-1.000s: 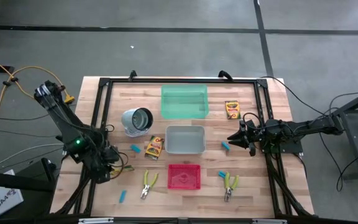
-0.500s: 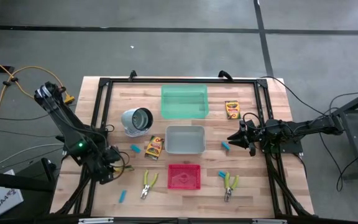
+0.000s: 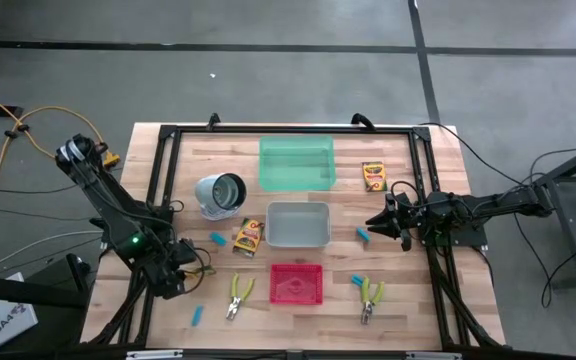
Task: Pick & Place School Supplies
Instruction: Put the bottom yellow crayon box into the green bin
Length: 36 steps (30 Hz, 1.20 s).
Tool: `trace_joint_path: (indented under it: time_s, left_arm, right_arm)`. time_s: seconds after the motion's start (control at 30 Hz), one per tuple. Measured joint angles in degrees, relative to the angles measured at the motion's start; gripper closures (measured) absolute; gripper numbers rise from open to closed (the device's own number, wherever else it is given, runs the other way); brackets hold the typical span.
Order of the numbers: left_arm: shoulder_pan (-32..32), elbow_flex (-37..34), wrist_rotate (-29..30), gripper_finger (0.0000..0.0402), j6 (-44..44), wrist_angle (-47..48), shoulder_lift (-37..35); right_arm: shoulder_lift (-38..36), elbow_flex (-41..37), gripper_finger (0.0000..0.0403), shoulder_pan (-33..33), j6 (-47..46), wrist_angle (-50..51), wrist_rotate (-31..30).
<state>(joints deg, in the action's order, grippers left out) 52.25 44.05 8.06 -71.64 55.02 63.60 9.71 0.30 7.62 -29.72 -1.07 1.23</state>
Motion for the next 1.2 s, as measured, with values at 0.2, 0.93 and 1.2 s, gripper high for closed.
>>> trace_joint_path:
  time_s: [0.2, 0.93, 1.2]
  left_arm:
    - [0.0, 0.0, 0.0, 0.0199, 0.0, 0.0, 0.4]
    - [0.0, 0.0, -0.8, 0.0199, 1.4, -2.1, 8.8]
    - [-1.0, 0.0, 0.1, 0.0199, 2.2, -2.2, 9.0]
  right_arm:
    - [0.0, 0.0, 0.0306, 0.0, 0.0, 0.0, 0.0]
    - [0.0, 0.0, 0.0306, 0.0, 0.0, 0.0, 0.0]
    - [0.0, 0.0, 0.0306, 0.0, 0.0, 0.0, 0.0]
